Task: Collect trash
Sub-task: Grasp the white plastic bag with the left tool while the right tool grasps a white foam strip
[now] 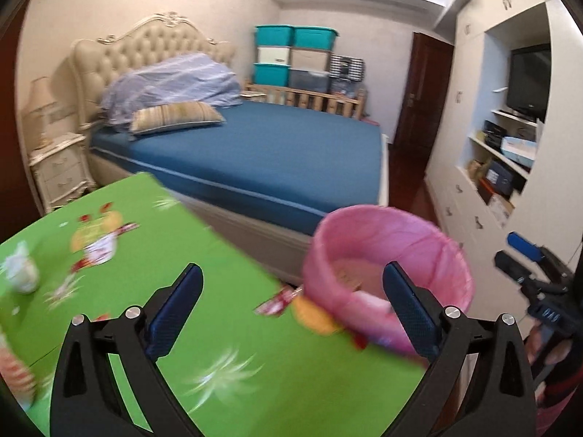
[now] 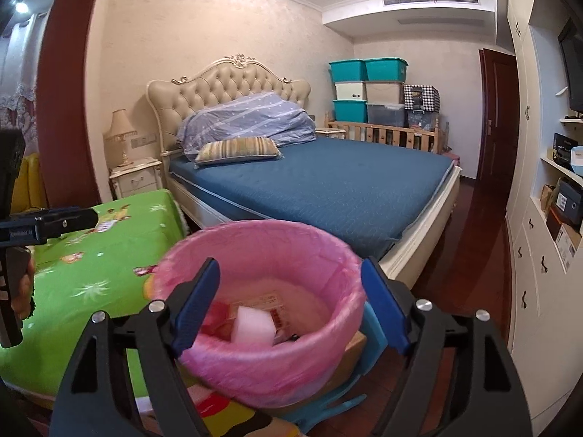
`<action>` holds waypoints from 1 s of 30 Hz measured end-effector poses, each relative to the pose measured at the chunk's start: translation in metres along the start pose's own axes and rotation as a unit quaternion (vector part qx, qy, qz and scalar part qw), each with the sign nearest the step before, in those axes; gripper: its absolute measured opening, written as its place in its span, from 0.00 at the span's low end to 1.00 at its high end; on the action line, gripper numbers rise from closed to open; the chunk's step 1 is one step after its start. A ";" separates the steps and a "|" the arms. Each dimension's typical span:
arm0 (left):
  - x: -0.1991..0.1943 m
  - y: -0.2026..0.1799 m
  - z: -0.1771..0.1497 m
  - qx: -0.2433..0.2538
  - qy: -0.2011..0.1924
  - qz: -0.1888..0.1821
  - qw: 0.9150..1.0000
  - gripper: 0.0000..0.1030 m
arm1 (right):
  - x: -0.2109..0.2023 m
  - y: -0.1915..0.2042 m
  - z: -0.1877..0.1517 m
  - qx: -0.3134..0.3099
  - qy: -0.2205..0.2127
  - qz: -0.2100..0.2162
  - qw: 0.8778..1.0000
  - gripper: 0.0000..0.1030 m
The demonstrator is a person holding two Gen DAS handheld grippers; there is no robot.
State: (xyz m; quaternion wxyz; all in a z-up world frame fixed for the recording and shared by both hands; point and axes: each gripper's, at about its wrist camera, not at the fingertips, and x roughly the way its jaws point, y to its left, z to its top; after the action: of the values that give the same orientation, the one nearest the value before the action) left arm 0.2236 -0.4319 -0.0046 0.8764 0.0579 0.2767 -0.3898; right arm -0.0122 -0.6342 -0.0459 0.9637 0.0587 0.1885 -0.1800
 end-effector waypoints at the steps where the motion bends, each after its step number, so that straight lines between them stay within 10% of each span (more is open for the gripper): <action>1: -0.007 0.006 -0.004 -0.001 0.001 0.004 1.000 0.91 | -0.003 0.005 0.001 -0.001 -0.001 0.005 1.000 0.77; 15: -0.113 0.096 -0.088 0.013 0.024 0.120 0.992 0.91 | 0.015 0.153 -0.012 -0.028 0.040 0.111 0.993 0.78; 30: -0.233 0.207 -0.165 -0.055 0.013 0.266 0.962 0.91 | 0.025 0.328 -0.033 -0.109 0.098 0.233 0.961 0.78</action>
State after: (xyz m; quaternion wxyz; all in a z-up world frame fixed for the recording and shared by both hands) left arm 0.1727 -0.0847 -0.0430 0.9467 0.0858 0.2836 -0.1262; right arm 0.1196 -0.3315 -0.0710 0.9563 0.0129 0.2815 0.0779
